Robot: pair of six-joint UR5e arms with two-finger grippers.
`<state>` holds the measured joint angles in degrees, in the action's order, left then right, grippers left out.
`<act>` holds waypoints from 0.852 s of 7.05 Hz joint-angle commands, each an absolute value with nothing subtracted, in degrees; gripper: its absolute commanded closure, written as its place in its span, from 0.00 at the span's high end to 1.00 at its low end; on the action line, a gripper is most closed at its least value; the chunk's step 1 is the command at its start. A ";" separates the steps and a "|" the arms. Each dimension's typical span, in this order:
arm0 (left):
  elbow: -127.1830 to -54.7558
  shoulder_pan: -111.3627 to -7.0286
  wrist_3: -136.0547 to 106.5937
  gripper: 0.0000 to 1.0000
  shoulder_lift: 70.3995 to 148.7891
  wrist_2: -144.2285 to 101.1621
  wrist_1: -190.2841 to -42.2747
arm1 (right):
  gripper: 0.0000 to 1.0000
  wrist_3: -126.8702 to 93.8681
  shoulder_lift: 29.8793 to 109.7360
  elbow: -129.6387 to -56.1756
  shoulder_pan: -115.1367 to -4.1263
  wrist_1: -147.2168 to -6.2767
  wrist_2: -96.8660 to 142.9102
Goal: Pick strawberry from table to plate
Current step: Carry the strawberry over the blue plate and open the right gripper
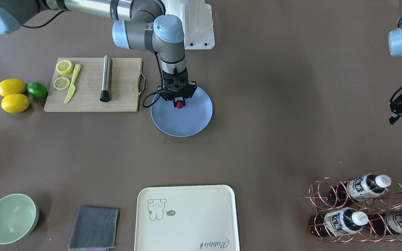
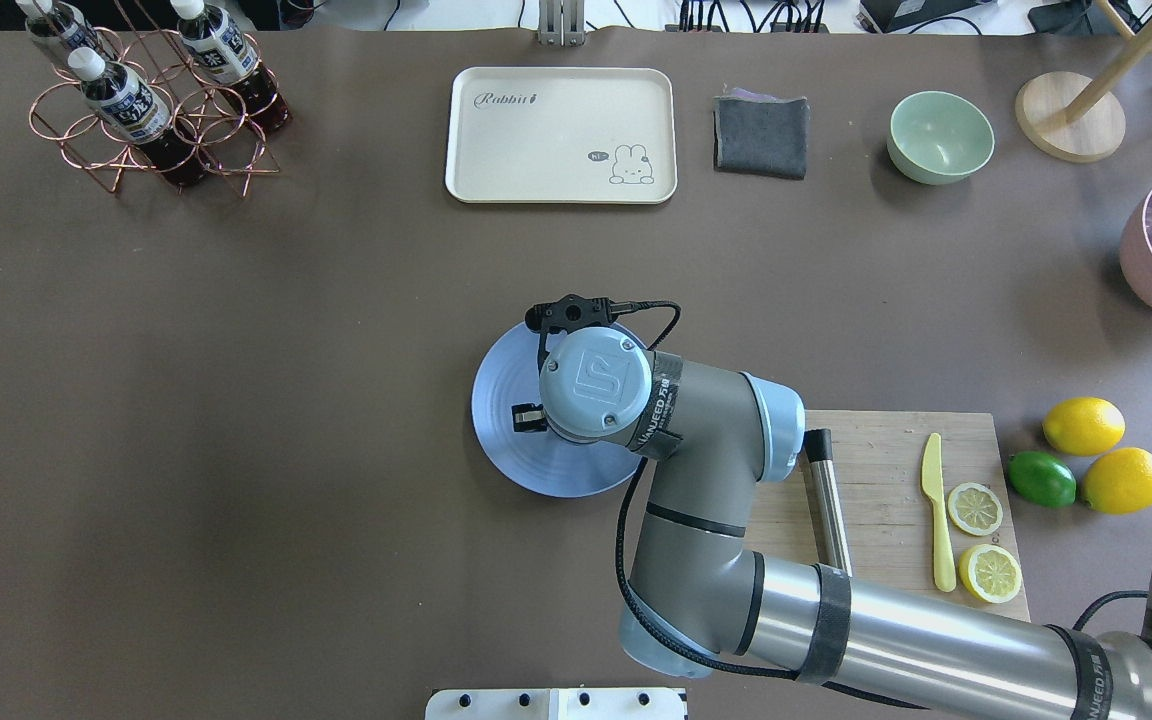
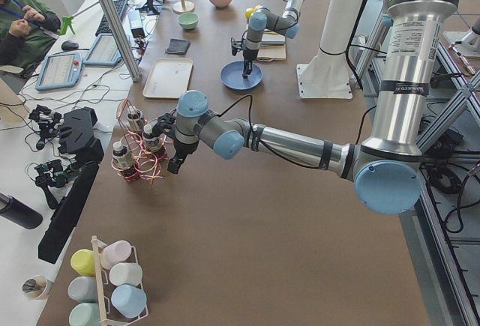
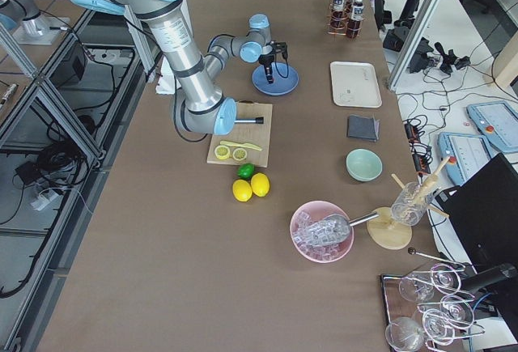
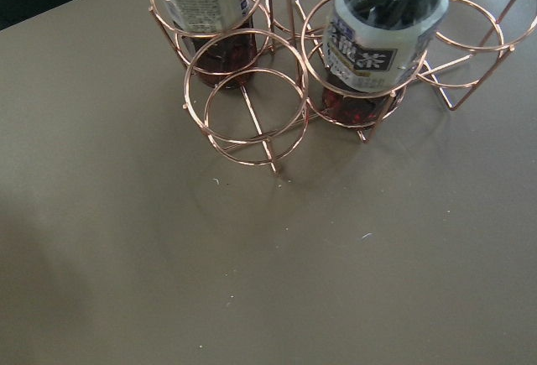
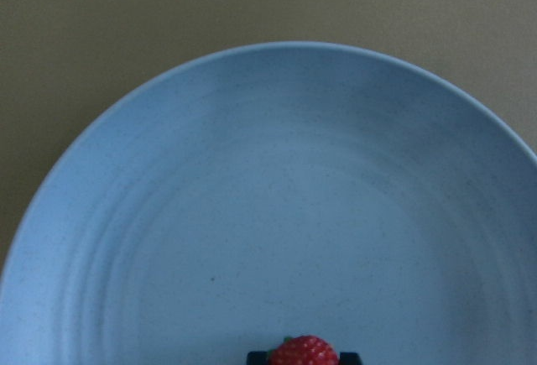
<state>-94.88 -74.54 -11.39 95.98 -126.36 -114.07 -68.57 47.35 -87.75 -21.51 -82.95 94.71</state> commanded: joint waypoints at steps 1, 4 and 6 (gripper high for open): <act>-94.48 -74.62 -11.25 0.98 95.80 -126.39 -114.08 | 0.00 -68.38 46.06 -85.79 -21.88 -82.53 94.57; -94.39 -74.62 -11.34 0.98 95.89 -126.38 -114.08 | 0.99 -69.26 46.23 -85.69 -21.80 -80.51 94.57; -94.48 -74.53 -11.34 0.98 95.98 -126.39 -114.08 | 1.00 -69.26 46.23 -86.22 -22.67 -80.51 94.74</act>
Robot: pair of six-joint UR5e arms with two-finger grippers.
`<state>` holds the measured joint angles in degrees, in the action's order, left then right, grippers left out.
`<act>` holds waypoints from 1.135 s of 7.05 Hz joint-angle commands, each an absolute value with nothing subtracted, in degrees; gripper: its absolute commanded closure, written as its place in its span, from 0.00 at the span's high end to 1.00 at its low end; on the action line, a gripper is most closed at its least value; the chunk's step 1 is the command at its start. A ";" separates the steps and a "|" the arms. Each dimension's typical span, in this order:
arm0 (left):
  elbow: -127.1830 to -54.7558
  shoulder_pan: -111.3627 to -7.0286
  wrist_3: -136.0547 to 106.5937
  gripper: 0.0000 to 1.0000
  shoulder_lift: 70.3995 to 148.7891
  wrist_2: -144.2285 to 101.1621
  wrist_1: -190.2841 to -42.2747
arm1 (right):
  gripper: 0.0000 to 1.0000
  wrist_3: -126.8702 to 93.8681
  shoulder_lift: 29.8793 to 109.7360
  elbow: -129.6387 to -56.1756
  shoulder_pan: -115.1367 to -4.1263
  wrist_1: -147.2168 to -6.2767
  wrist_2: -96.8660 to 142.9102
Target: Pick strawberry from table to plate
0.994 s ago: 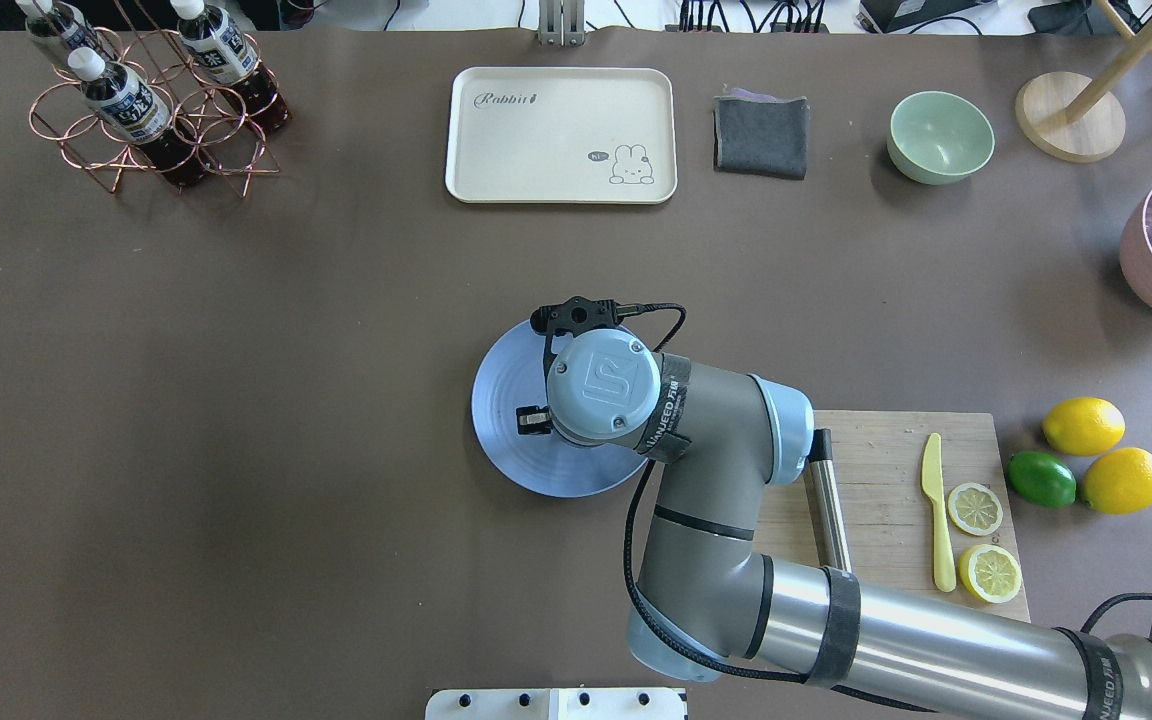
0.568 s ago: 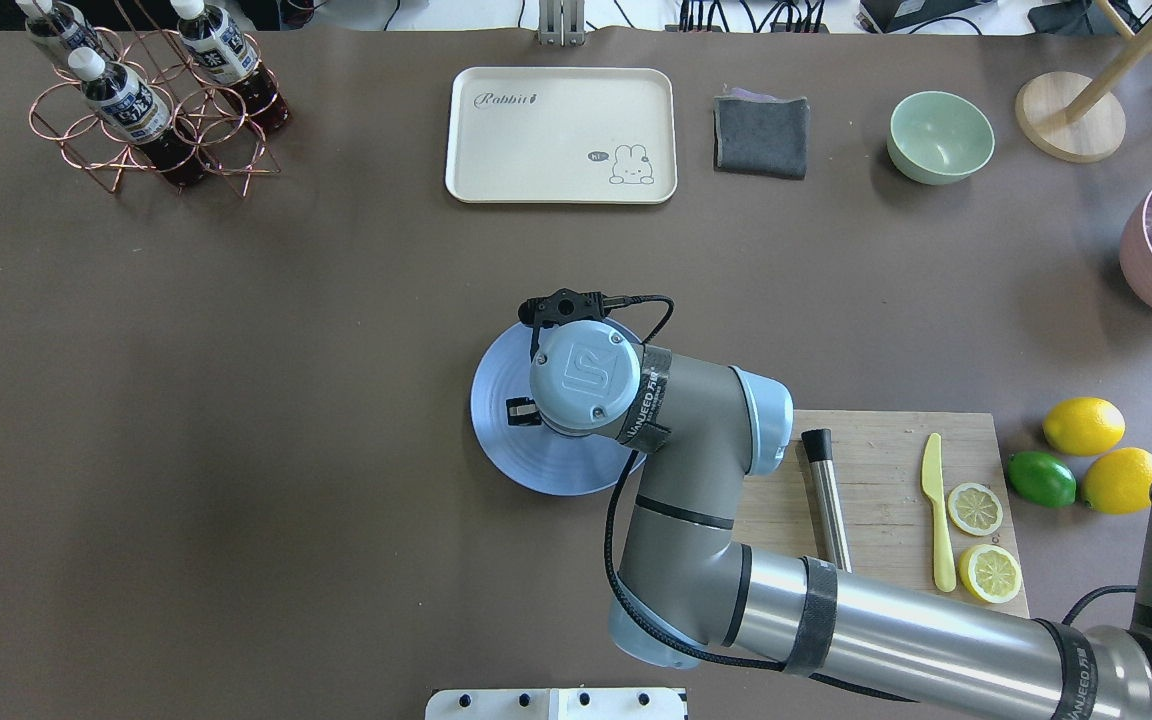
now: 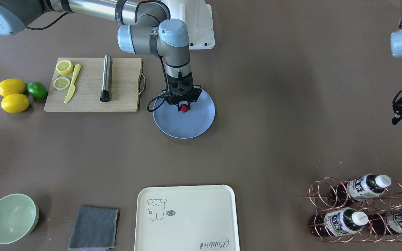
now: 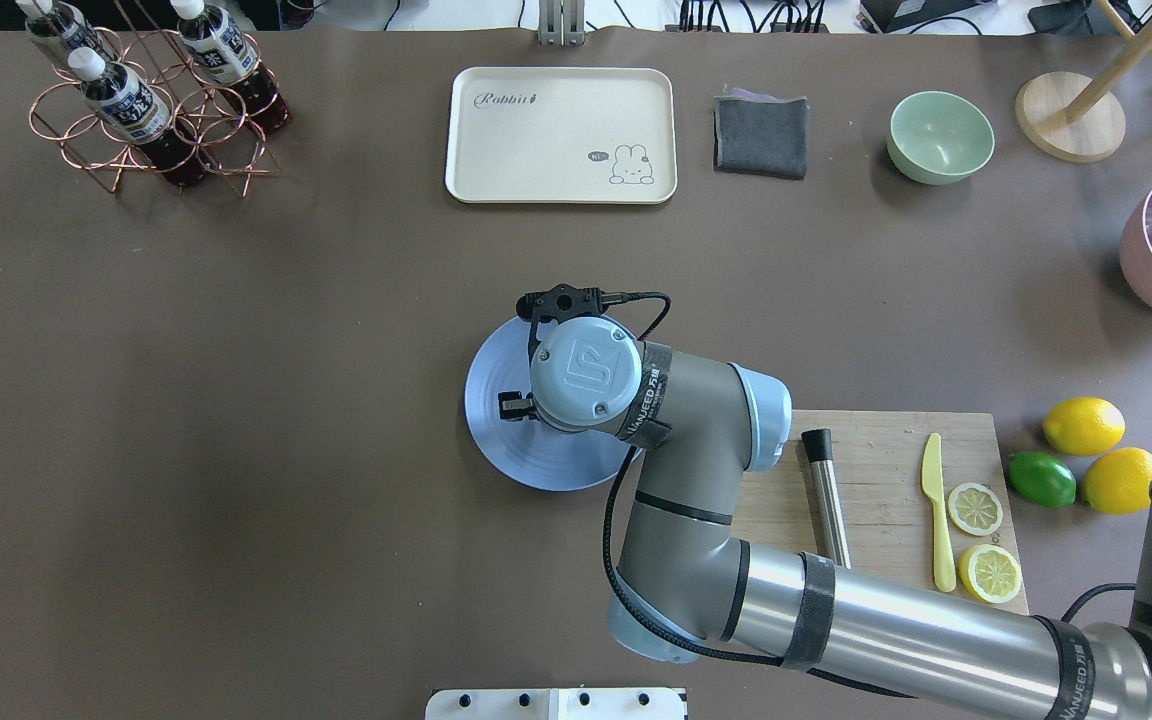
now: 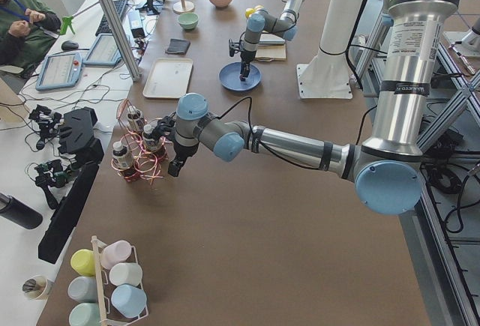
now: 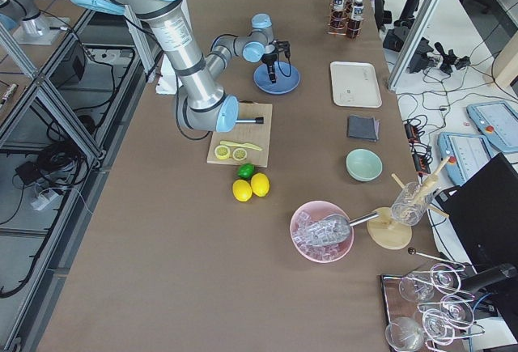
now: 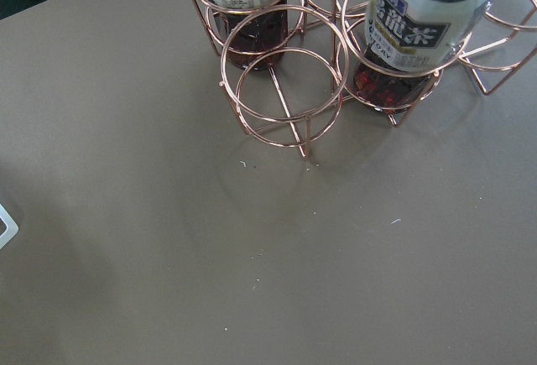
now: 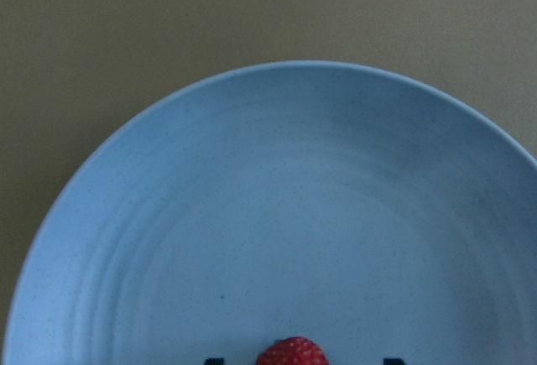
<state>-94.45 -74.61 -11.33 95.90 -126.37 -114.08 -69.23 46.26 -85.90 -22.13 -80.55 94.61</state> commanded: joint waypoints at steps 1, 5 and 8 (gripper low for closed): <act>-94.48 -74.53 -11.34 0.98 96.24 -126.39 -114.00 | 1.00 -69.26 46.06 -87.26 -23.89 -80.94 95.53; -94.92 -76.89 -7.41 0.98 95.80 -126.30 -111.73 | 1.00 -66.47 51.99 -103.49 -36.95 -98.23 110.35; -94.83 -85.40 2.17 0.98 91.51 -126.38 -105.48 | 1.00 -35.59 69.74 -106.62 -55.31 -97.91 118.80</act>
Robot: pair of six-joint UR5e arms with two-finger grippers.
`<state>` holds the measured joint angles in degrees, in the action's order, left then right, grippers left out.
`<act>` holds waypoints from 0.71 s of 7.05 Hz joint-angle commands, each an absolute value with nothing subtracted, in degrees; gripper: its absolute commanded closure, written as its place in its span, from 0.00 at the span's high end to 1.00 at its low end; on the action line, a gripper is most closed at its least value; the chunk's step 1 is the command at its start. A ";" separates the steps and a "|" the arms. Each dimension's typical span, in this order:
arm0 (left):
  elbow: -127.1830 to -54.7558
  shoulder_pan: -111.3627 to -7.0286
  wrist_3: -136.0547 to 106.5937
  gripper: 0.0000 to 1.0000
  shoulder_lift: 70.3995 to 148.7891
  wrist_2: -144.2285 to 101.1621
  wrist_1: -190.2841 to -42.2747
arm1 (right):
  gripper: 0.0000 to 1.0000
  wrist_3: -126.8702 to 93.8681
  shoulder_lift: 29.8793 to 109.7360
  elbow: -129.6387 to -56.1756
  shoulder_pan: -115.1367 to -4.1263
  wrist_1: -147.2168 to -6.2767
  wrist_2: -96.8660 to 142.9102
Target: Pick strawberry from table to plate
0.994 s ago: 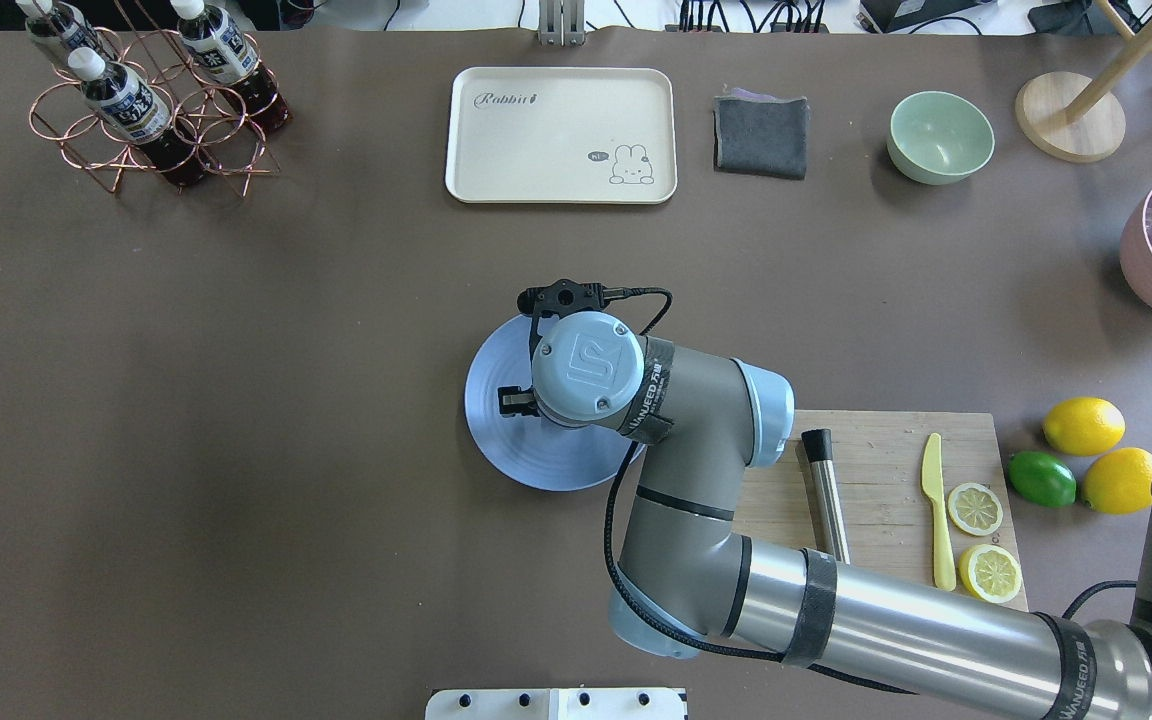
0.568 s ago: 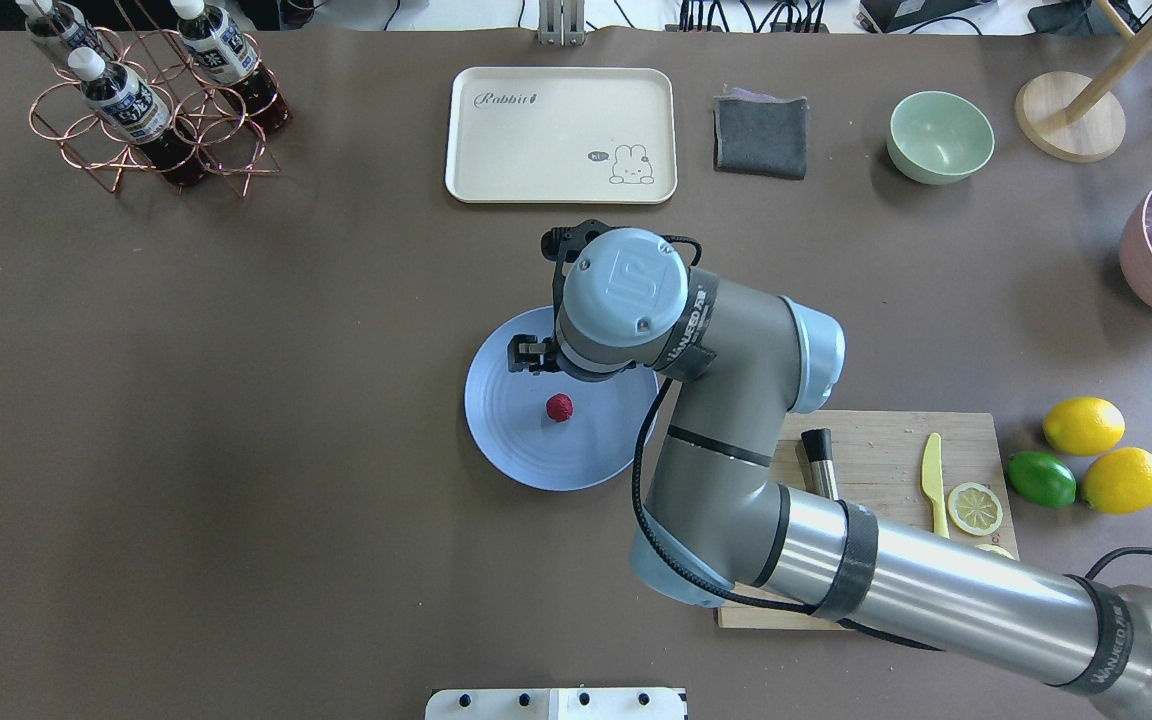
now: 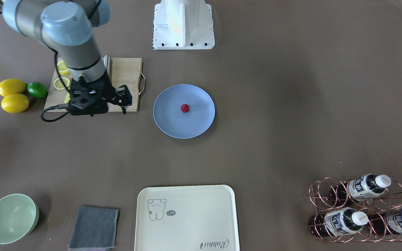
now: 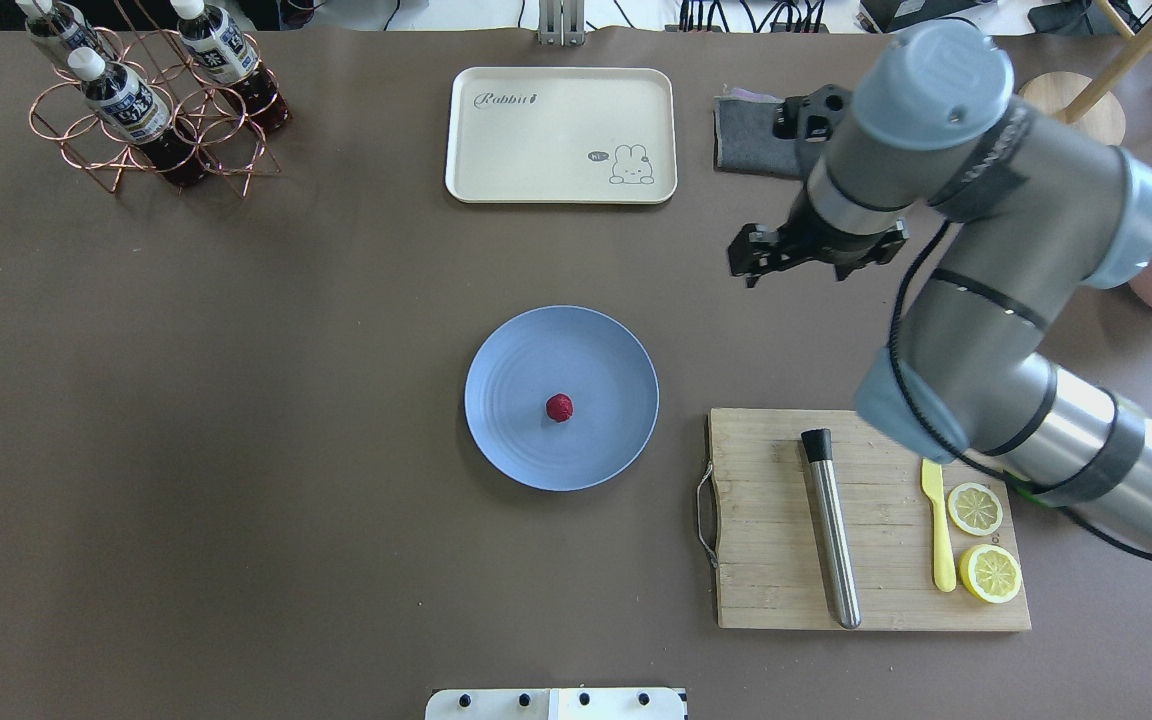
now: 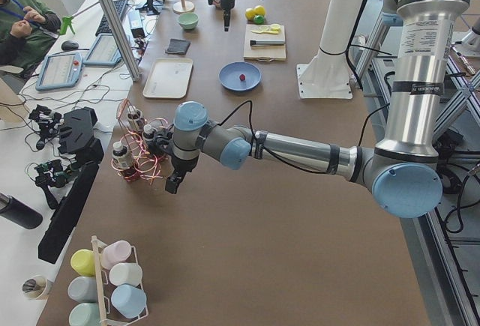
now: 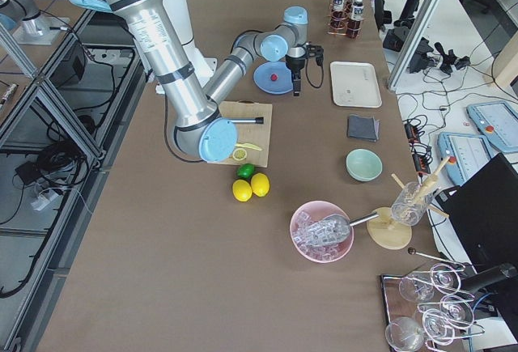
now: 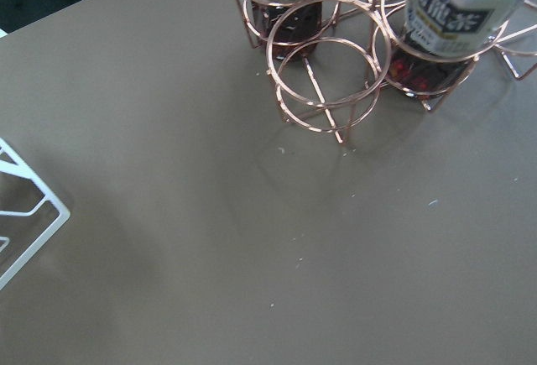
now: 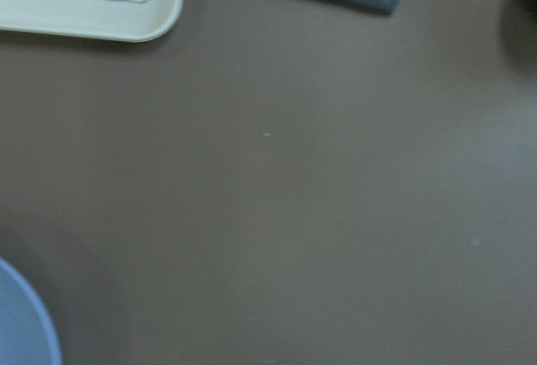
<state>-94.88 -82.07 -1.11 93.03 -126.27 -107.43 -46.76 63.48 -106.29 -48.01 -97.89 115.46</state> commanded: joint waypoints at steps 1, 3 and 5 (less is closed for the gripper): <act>-95.10 -87.43 5.59 0.98 89.23 -126.56 -105.21 | 1.00 -33.86 71.18 -105.83 -59.37 -97.91 119.70; -95.01 -89.28 6.59 0.98 88.07 -133.91 -101.89 | 1.00 -19.09 76.08 -103.11 -70.24 -97.91 129.75; -94.66 -89.47 6.59 0.98 88.07 -133.95 -100.99 | 1.00 1.83 82.15 -98.65 -83.96 -98.08 136.12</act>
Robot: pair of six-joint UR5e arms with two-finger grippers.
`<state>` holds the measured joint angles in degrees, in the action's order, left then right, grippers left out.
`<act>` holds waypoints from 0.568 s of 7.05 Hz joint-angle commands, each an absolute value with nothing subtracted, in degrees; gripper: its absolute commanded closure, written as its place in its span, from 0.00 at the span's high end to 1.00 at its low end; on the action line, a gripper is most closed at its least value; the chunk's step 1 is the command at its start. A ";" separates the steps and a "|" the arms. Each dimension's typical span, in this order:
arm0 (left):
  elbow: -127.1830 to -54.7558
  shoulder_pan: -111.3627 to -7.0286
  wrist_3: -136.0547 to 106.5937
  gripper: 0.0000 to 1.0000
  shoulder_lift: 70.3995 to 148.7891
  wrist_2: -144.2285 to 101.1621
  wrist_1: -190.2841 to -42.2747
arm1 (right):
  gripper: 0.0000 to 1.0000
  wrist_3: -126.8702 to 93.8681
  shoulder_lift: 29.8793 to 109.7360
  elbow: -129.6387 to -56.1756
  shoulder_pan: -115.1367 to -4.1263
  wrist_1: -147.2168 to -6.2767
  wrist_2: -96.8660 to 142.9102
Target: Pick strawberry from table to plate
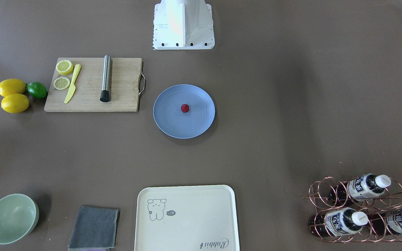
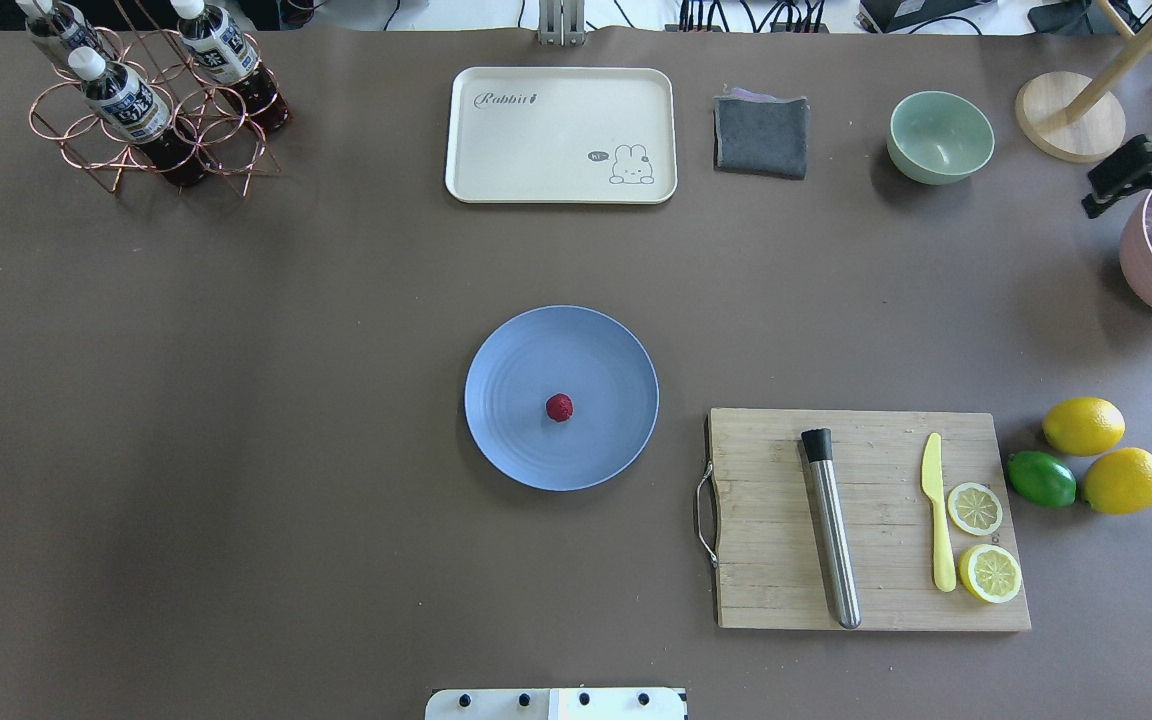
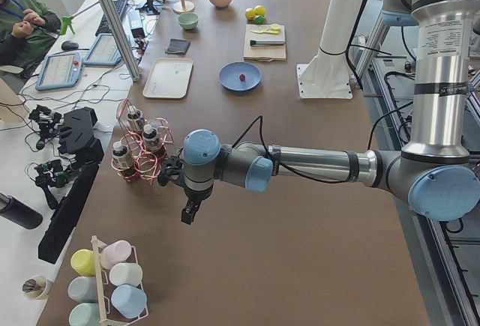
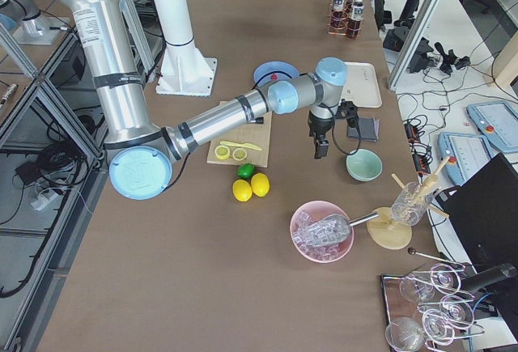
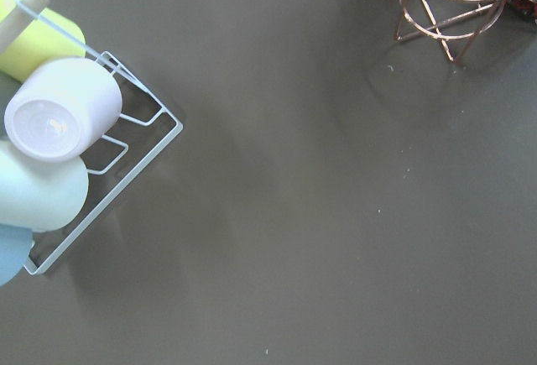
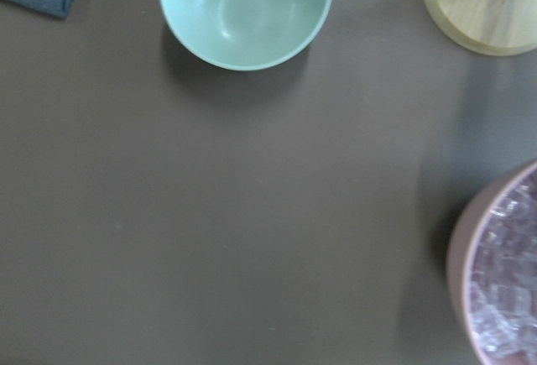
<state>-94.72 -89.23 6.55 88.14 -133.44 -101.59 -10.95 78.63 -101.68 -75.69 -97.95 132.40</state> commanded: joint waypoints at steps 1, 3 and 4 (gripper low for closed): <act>-94.48 -89.47 6.59 0.98 87.98 -134.03 -100.99 | 1.00 7.94 83.74 -95.13 -88.72 -98.09 136.32; -94.31 -89.47 6.59 0.98 87.98 -134.03 -100.99 | 1.00 11.69 86.30 -92.73 -93.76 -98.00 135.61; -94.22 -89.47 6.59 0.98 87.98 -134.03 -100.99 | 1.00 11.60 87.79 -92.90 -95.08 -98.00 135.96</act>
